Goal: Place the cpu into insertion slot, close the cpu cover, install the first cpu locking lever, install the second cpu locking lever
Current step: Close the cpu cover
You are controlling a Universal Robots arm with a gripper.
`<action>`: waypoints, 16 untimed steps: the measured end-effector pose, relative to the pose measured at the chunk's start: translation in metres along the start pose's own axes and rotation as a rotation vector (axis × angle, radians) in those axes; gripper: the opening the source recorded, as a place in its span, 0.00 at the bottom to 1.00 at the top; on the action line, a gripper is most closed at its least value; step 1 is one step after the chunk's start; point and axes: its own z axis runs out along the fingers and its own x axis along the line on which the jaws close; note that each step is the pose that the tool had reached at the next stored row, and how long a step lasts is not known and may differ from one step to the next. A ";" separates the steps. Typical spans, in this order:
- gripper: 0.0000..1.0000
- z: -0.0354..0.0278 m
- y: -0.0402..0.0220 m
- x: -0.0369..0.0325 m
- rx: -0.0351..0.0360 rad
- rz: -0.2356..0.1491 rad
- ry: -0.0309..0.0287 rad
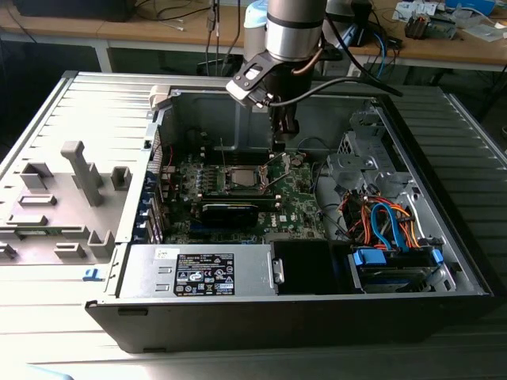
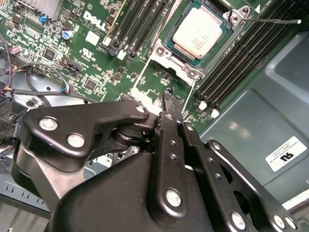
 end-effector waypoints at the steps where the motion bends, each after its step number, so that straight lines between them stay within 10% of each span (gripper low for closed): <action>1: 0.11 0.0002 0.0004 0.0000 -0.0001 0.000 0.0000; 16: 0.11 0.0028 0.0084 -0.0001 -0.0001 0.000 0.0002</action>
